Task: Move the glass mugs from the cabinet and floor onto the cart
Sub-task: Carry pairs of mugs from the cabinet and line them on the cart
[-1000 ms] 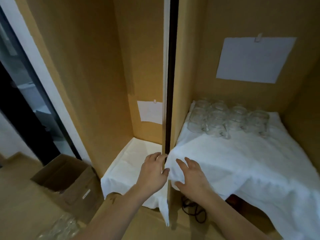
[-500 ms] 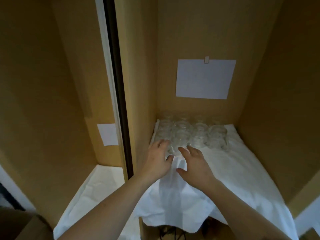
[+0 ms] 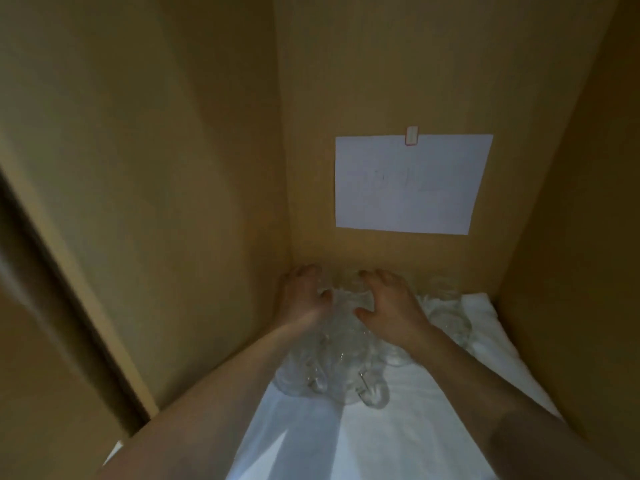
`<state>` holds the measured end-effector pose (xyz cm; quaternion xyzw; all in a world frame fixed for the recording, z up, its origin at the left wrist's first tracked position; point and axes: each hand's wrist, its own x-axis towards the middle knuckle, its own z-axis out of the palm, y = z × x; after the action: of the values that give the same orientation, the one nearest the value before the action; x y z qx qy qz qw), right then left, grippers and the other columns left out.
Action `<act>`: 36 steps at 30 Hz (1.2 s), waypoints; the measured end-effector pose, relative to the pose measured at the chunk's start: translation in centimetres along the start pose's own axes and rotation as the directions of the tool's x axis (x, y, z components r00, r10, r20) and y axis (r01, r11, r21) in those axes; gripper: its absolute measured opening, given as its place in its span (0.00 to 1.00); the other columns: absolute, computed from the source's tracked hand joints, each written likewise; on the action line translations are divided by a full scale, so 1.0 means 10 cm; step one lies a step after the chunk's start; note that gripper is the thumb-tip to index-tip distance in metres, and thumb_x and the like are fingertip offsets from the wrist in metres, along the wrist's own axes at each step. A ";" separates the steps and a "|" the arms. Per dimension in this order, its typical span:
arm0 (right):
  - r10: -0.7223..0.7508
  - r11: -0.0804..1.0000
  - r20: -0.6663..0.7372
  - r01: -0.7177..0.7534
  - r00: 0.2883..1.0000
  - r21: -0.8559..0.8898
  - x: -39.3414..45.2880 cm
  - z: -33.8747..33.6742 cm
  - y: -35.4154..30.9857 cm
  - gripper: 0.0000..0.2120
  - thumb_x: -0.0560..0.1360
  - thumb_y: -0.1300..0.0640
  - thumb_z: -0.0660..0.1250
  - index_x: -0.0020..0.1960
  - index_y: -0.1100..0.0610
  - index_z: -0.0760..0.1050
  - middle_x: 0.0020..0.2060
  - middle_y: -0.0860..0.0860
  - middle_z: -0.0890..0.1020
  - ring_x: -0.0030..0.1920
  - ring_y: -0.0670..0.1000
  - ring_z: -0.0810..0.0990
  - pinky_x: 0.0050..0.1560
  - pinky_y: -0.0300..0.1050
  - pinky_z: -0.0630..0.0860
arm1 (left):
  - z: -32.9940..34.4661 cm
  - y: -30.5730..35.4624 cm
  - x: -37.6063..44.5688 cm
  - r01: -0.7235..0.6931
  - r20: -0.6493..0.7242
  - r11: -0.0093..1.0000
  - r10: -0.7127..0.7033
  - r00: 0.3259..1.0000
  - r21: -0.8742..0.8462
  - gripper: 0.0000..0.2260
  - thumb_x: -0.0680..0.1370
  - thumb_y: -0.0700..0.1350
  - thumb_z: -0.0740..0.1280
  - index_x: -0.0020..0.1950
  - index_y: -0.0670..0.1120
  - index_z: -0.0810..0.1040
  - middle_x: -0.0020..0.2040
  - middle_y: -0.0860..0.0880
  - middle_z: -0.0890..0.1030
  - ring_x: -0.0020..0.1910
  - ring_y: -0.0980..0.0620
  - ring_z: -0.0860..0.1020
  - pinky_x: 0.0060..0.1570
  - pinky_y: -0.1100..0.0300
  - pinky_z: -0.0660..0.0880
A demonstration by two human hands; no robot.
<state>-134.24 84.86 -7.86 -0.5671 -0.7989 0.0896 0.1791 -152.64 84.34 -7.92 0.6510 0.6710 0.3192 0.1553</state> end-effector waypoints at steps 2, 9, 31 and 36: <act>-0.002 1.000 0.018 0.003 1.000 -0.006 0.25 0.01 0.09 0.34 0.74 0.45 0.70 0.76 0.54 0.64 0.67 0.56 0.72 0.69 0.59 0.68 0.69 0.49 0.67 | 0.05 -0.02 0.24 0.031 -0.007 0.999 -0.031 1.000 0.033 0.21 0.74 0.47 0.69 0.67 0.46 0.77 0.64 0.44 0.80 0.65 0.43 0.75 0.65 0.55 0.71; -0.002 1.000 0.138 0.000 0.990 0.010 0.95 0.21 0.32 0.33 0.73 0.44 0.71 0.74 0.54 0.68 0.64 0.58 0.75 0.66 0.61 0.71 0.63 0.50 0.72 | 0.32 -0.17 0.87 0.126 0.024 0.983 -0.131 0.991 0.135 0.25 0.73 0.47 0.70 0.71 0.48 0.74 0.66 0.42 0.77 0.65 0.41 0.74 0.62 0.54 0.73; -0.020 0.999 0.372 0.034 0.928 -0.031 1.68 0.51 0.44 0.33 0.66 0.49 0.78 0.66 0.59 0.76 0.62 0.56 0.80 0.62 0.56 0.78 0.58 0.47 0.78 | 0.54 -0.17 1.43 0.218 0.143 0.922 -0.275 0.951 0.320 0.19 0.70 0.52 0.75 0.60 0.50 0.82 0.61 0.46 0.81 0.60 0.43 0.79 0.56 0.54 0.77; -0.021 1.000 0.329 0.014 0.944 0.022 1.62 0.32 0.38 0.32 0.65 0.50 0.80 0.65 0.58 0.76 0.61 0.54 0.80 0.60 0.54 0.79 0.58 0.48 0.79 | 0.35 0.01 1.38 0.174 0.069 0.948 -0.199 0.978 0.265 0.20 0.70 0.54 0.75 0.59 0.49 0.82 0.59 0.46 0.82 0.60 0.43 0.79 0.58 0.54 0.77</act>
<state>-136.94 101.57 -9.14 -0.5353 -0.8217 0.1892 0.0493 -151.81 98.58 -7.64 0.6136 0.7572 0.1821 0.1305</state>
